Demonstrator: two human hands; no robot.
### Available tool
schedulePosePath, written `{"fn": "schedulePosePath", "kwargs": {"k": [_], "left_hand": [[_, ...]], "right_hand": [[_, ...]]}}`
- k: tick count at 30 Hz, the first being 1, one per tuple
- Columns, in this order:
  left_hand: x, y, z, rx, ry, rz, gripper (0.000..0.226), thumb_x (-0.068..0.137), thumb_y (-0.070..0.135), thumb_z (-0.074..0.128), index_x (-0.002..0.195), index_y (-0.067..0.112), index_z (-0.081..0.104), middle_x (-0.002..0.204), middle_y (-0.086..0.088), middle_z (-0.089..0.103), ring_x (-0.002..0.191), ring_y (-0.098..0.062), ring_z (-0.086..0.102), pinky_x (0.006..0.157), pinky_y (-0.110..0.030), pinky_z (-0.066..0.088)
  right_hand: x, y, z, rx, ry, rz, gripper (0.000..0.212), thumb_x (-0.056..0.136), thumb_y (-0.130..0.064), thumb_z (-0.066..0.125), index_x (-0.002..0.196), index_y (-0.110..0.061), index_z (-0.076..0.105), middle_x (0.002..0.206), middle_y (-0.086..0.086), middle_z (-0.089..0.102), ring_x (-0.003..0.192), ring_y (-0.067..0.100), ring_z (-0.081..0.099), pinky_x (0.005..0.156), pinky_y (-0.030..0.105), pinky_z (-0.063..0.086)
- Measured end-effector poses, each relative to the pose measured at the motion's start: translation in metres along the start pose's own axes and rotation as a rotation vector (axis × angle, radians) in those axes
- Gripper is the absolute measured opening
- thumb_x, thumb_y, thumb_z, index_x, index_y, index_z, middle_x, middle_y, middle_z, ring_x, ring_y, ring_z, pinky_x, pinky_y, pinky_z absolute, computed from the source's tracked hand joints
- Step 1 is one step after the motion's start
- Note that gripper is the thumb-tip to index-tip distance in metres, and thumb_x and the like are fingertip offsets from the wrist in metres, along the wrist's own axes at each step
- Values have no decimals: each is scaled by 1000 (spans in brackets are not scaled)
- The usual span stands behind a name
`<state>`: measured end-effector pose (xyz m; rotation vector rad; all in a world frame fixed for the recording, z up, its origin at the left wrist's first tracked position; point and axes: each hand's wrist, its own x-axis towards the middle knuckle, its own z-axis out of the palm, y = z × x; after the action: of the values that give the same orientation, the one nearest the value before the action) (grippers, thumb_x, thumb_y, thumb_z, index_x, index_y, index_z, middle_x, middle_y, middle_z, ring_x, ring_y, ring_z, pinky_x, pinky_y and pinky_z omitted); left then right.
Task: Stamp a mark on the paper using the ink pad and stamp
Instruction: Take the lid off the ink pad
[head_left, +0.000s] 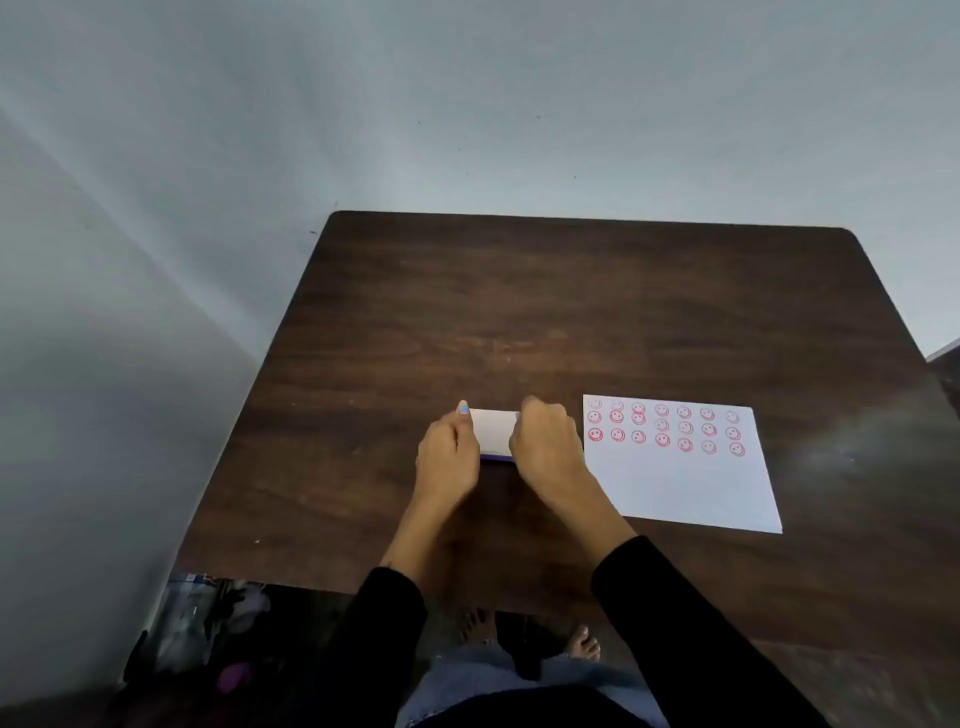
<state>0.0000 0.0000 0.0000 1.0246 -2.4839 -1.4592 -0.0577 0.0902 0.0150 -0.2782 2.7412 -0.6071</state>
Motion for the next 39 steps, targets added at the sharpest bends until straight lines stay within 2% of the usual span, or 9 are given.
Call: {"fn": "schedulePosePath", "kwargs": {"k": [4, 12, 15, 20, 22, 25, 28, 33, 39], "left_hand": [[-4, -4, 4, -36, 0, -24, 43, 102, 32, 28, 112, 6, 60, 115, -15, 64, 109, -27, 57, 95, -36, 43], [-8, -4, 7, -56, 1, 10, 39, 102, 27, 29, 112, 5, 60, 115, -16, 64, 110, -28, 56, 96, -37, 43], [-9, 0, 4, -85, -14, -14, 39, 102, 29, 29, 116, 8, 57, 116, -11, 62, 112, -27, 54, 100, -40, 42], [-9, 4, -16, -171, 37, 4, 35, 101, 34, 31, 122, 16, 53, 108, 7, 53, 104, -14, 50, 89, -30, 40], [-6, -1, -27, -181, 82, -10, 38, 100, 36, 32, 129, 17, 49, 115, 5, 54, 108, -12, 48, 91, -29, 39], [-5, -17, -43, -204, 136, -53, 41, 100, 38, 33, 132, 16, 46, 129, -5, 54, 120, -21, 48, 104, -40, 41], [-7, -36, -56, -236, 180, -125, 42, 100, 40, 32, 133, 17, 44, 130, -9, 52, 120, -23, 48, 104, -42, 43], [-10, -57, -64, -192, 236, -213, 44, 100, 39, 30, 134, 13, 41, 131, -14, 52, 124, -29, 44, 106, -44, 38], [-13, -65, -64, -73, 222, -298, 50, 99, 42, 27, 139, 13, 36, 142, -13, 44, 135, -31, 33, 114, -53, 22]], "right_hand": [[-6, 3, 16, -10, -29, 1, 36, 84, -7, 60, 118, -3, 47, 119, 19, 58, 108, 33, 58, 82, 39, 52], [-9, 4, 27, 35, -27, 25, 51, 86, -10, 59, 130, -2, 36, 126, 19, 53, 116, 33, 52, 88, 40, 50], [-10, 1, 25, 50, -36, 27, 50, 86, -11, 60, 129, -4, 36, 125, 20, 54, 114, 33, 53, 87, 39, 51], [-10, -16, 17, 82, -19, -53, 54, 84, -13, 63, 130, -4, 36, 124, 21, 54, 113, 35, 54, 86, 41, 50], [-11, -26, 18, 75, -18, -115, 57, 85, -14, 61, 133, -4, 33, 124, 20, 53, 111, 35, 54, 84, 42, 49], [-14, -41, 29, 21, -39, -254, 52, 87, -14, 54, 133, -5, 31, 122, 20, 54, 109, 34, 52, 83, 42, 46], [-17, -53, 47, -33, -92, -374, 52, 87, -13, 51, 134, -5, 31, 125, 19, 53, 113, 34, 47, 90, 41, 42], [-19, -61, 73, -72, -162, -411, 54, 88, -12, 49, 137, -5, 29, 137, 19, 46, 135, 35, 30, 110, 42, 26], [-20, -62, 82, -94, -179, -431, 53, 89, -13, 47, 137, -5, 29, 143, 20, 40, 139, 35, 23, 114, 42, 19]]}}
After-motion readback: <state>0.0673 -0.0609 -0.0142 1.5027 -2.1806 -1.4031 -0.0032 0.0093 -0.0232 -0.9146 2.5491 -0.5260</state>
